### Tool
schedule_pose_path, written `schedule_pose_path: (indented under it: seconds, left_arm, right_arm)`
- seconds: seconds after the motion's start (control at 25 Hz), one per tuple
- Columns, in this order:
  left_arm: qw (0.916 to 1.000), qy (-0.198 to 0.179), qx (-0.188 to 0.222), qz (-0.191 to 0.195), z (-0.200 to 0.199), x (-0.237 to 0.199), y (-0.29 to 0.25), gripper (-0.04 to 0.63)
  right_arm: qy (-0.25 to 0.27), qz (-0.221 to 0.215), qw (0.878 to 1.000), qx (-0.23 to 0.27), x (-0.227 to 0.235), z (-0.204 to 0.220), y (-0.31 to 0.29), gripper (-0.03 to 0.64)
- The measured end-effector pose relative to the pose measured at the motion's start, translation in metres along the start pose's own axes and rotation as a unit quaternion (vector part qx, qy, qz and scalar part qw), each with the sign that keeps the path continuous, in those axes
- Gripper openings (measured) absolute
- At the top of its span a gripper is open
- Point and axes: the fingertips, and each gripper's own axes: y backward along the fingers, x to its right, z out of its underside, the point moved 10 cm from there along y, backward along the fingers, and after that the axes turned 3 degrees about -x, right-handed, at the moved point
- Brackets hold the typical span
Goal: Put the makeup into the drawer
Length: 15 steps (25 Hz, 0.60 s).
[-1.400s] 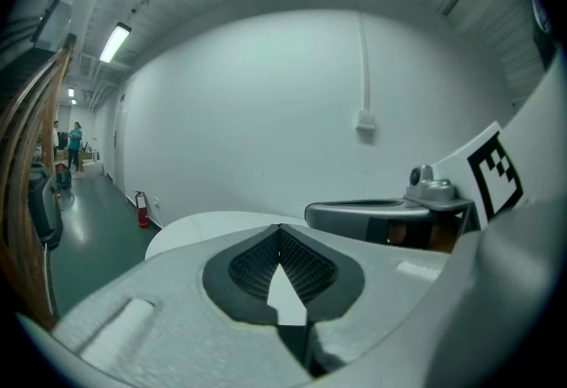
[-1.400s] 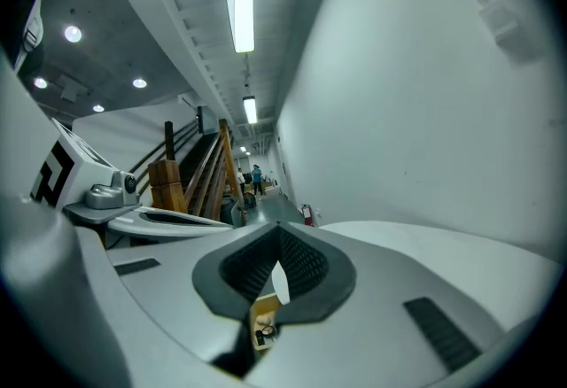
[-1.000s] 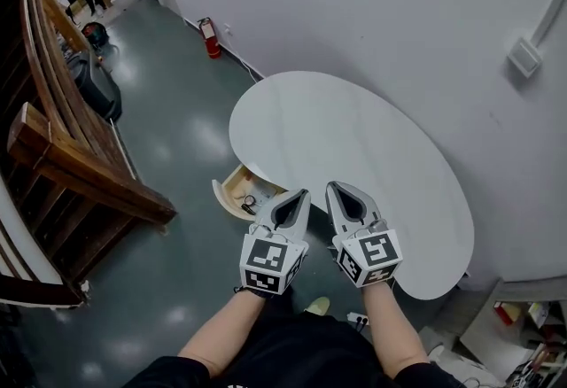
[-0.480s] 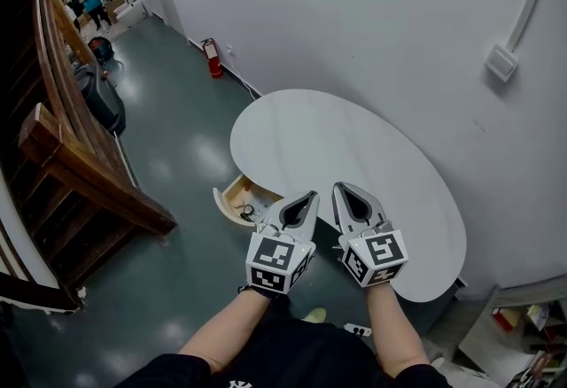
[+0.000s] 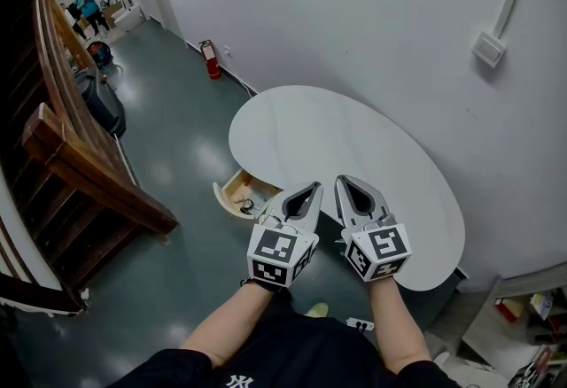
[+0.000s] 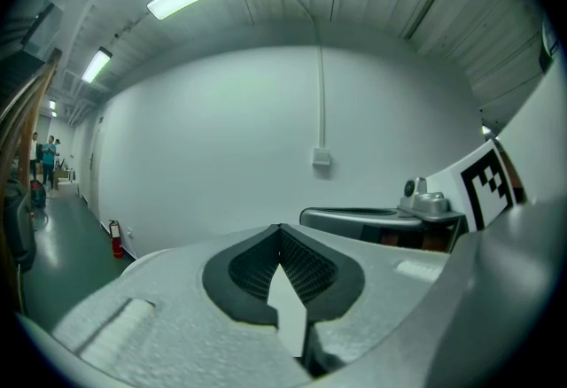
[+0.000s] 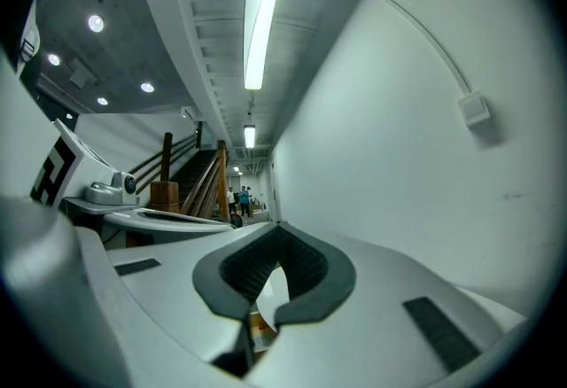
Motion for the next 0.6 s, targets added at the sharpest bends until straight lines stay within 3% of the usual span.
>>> schedule_pose_path:
  seconds: [0.6]
  left_arm:
    - [1.0, -0.005, 0.001, 0.006, 0.006, 0.017, 0.014, 0.009]
  right_arm:
    - [0.001, 0.009, 1.0, 0.002, -0.011, 0.007, 0.024, 0.014]
